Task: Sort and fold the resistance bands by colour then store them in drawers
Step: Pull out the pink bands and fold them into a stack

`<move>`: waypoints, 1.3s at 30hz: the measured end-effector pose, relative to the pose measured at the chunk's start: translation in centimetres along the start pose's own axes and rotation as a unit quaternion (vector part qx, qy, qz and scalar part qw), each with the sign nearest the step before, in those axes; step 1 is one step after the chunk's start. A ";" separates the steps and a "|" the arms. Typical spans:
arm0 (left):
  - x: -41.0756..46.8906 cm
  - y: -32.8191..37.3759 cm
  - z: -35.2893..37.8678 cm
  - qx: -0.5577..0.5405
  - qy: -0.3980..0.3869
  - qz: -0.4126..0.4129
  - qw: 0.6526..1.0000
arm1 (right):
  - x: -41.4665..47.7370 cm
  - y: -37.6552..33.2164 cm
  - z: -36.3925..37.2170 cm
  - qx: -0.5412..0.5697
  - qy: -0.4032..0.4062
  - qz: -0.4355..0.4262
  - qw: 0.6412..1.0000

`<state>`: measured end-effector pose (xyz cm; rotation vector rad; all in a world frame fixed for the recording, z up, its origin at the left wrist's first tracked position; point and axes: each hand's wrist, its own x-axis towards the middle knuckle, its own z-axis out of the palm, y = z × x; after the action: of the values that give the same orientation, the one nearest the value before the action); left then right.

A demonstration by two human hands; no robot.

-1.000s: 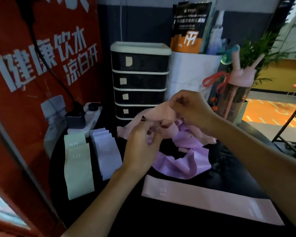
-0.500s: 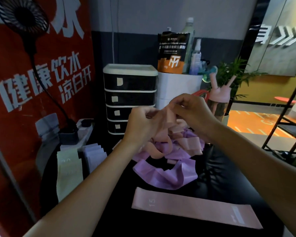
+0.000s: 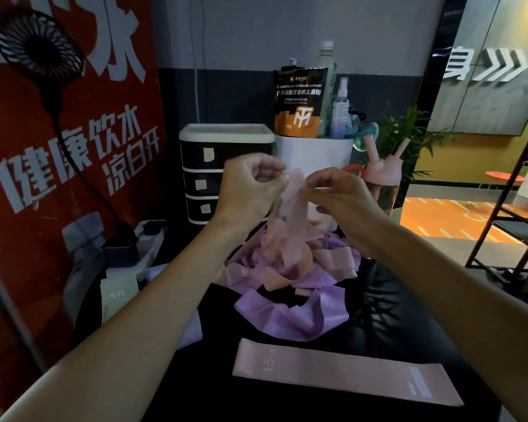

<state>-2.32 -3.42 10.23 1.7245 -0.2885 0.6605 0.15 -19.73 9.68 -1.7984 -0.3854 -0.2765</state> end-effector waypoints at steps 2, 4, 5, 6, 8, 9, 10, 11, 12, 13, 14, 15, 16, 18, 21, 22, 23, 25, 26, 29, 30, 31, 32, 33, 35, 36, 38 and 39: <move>0.5 0.8 -0.3 0.005 -0.028 0.040 0.999 | 0.0 -0.3 -0.5 0.035 -0.040 0.011 0.999; 0.7 1.3 -0.3 0.011 -0.057 0.058 0.997 | -0.1 -0.7 -0.9 0.036 -0.086 -0.001 0.996; 0.7 1.5 -0.3 0.015 -0.061 0.064 0.996 | -0.2 -0.9 -1.0 0.014 -0.096 -0.015 0.995; 0.8 1.7 -0.3 0.017 -0.060 0.071 0.996 | -0.2 -1.1 -1.0 -0.013 -0.092 -0.030 0.995; 0.9 1.8 -0.3 0.005 -0.049 0.082 0.995 | 0.1 -1.6 -0.9 -0.036 -0.052 -0.057 0.996; 0.9 1.9 -0.4 -0.006 -0.044 0.082 0.996 | 0.3 -1.6 -1.0 -0.027 -0.028 -0.064 0.997; 0.9 1.9 -0.4 -0.013 -0.040 0.080 0.996 | 0.5 -1.7 -1.0 -0.011 -0.007 -0.064 0.998; 0.9 1.8 -0.4 -0.011 -0.035 0.080 0.996 | 0.7 -1.7 -1.1 0.000 0.009 -0.063 0.998; 0.9 1.7 -0.3 -0.001 -0.029 0.081 0.996 | 0.7 -1.7 -1.1 0.002 0.015 -0.061 0.998; 0.9 1.5 -0.3 0.010 -0.024 0.084 0.996 | 0.6 -1.7 -1.1 -0.002 0.017 -0.062 0.998; 0.8 1.5 -0.2 0.020 -0.020 0.086 0.996 | 0.4 -1.6 -1.1 -0.004 0.020 -0.062 0.998; 0.7 1.4 -0.1 0.027 -0.018 0.088 0.996 | 0.3 -1.6 -1.2 0.000 0.026 -0.060 0.998; 0.7 1.4 0.0 0.034 -0.018 0.088 0.995 | 0.2 -1.6 -1.2 0.008 0.033 -0.057 0.998; 0.5 1.5 0.1 0.047 -0.030 0.084 0.995 | 0.0 -1.9 -1.3 0.021 0.039 -0.059 0.997; 0.3 1.7 0.1 0.039 -0.061 0.075 0.995 | -0.3 -2.7 -1.4 0.038 0.039 -0.067 0.996; 0.3 1.9 0.1 0.032 -0.068 0.070 0.995 | -0.4 -3.0 -1.4 0.046 0.032 -0.072 0.996; 0.2 2.1 0.0 0.021 -0.073 0.063 0.995 | -0.5 -3.2 -1.4 0.058 0.018 -0.075 0.995; 0.2 2.5 0.0 -0.011 -0.077 0.048 0.996 | -0.5 -3.4 -1.4 0.083 -0.024 -0.075 0.993; 0.1 2.7 0.0 -0.026 -0.074 0.043 0.996 | -0.6 -3.4 -1.4 0.090 -0.043 -0.073 0.992; 0.0 3.1 -0.3 -0.051 -0.068 0.044 0.995 | -0.9 -3.6 -1.3 0.061 -0.073 -0.091 0.991; -0.1 3.1 -0.4 -0.051 -0.071 0.047 0.995 | -1.0 -3.6 -1.2 0.042 -0.076 -0.103 0.991; -0.1 3.1 -0.5 -0.052 -0.074 0.051 0.995 | -1.2 -3.7 -1.1 0.025 -0.073 -0.113 0.991; -0.2 3.1 -0.6 -0.053 -0.073 0.054 0.994 | -1.3 -3.8 -1.1 0.013 -0.064 -0.120 0.991; -0.2 3.1 -0.6 -0.052 -0.065 0.058 0.995 | -1.3 -4.0 -1.0 0.008 -0.046 -0.119 0.992; 0.1 2.9 -0.8 -0.044 -0.041 0.058 0.996 | -1.1 -4.4 -0.9 0.013 0.001 -0.102 0.995; 0.3 2.9 -0.9 -0.041 -0.037 0.057 0.997 | -0.9 -4.6 -1.0 0.015 0.019 -0.092 0.995; 0.4 3.1 -1.1 -0.032 -0.047 0.062 0.996 | -0.6 -5.1 -1.2 0.007 0.023 -0.079 0.997; 0.5 3.3 -1.2 -0.027 -0.052 0.073 0.996 | -0.6 -5.3 -1.2 0.002 0.012 -0.075 0.997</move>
<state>-3.97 -3.05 13.34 1.6991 -0.5041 0.6631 -2.49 -19.73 14.48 -1.7625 -0.5038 -0.4015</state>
